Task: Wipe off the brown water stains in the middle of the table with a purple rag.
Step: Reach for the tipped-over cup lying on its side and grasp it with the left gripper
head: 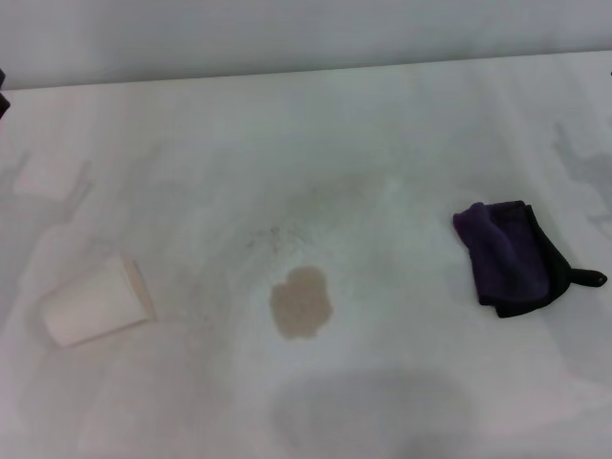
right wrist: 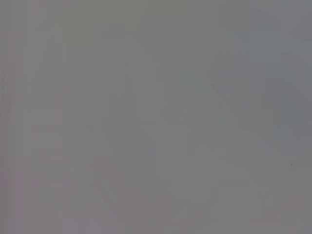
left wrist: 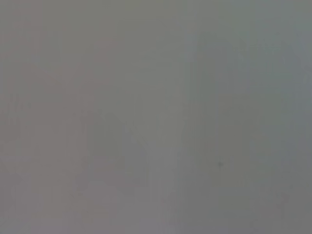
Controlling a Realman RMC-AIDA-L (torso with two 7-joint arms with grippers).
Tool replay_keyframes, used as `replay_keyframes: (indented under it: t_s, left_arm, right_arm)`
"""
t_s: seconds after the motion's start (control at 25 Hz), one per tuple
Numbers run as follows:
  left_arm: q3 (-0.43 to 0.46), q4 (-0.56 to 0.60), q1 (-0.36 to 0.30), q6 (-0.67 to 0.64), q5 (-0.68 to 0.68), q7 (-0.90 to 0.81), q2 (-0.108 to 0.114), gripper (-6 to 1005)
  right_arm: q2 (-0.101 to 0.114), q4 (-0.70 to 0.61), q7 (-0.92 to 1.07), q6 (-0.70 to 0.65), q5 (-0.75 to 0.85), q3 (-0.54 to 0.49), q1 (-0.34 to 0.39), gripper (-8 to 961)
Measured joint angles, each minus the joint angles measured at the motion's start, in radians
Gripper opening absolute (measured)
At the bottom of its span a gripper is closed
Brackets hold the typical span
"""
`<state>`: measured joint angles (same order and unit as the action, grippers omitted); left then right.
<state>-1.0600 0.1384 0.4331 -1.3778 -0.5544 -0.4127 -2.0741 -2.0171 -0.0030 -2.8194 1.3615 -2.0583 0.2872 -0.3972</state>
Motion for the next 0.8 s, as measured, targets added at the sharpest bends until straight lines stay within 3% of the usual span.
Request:
replay_keyframes:
  t_s: [0.56,0.68,0.8]
  left_arm:
    - [0.004,0.023,-0.009,0.013,-0.001,-0.007,0.007,887]
    - [0.002,0.064,-0.028,0.043,-0.011,-0.064,0.024,887]
    - [0.000,0.118,-0.045,0.090,-0.074,-0.193,0.056,887]
  right_arm:
    - [0.000,-0.004,0.000,-0.011,-0.002,-0.002,-0.005,829]
    - [0.000,-0.005,0.000,-0.017,-0.003,-0.002,-0.006,829]
    - [0.000,-0.008,0.000,-0.024,-0.003,-0.002,-0.009,829]
